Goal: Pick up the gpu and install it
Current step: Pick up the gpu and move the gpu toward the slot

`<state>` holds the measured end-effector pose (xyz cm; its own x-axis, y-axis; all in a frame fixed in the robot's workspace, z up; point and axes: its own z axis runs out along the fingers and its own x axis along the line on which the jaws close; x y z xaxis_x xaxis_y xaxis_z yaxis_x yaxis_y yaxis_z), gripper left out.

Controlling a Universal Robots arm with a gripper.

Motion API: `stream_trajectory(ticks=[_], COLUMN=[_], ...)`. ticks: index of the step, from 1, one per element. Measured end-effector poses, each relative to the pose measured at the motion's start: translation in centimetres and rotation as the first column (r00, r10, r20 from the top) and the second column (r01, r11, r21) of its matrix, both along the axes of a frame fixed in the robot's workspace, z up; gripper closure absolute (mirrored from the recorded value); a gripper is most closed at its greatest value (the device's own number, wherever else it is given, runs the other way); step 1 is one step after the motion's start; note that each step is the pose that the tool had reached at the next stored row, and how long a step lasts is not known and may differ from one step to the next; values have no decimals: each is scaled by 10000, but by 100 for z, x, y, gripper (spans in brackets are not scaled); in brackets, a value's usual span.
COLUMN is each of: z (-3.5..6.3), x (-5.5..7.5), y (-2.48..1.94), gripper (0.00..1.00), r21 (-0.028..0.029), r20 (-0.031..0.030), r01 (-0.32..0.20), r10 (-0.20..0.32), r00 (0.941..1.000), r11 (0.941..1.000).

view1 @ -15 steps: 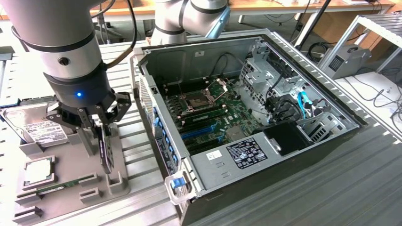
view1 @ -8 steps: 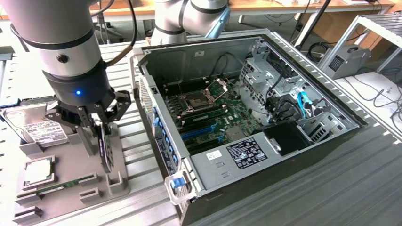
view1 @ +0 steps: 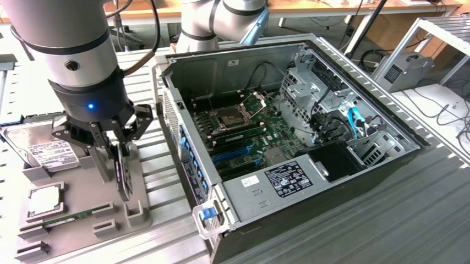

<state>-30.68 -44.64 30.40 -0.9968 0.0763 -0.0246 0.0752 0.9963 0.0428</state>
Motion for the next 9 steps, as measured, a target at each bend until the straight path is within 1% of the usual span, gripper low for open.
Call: stream_trajectory(ticks=[9], z=[38], x=[0], y=[0], gripper=[73], r21=[0], r20=[0], r01=[0], r10=[0], r00=[10000], r11=[10000])
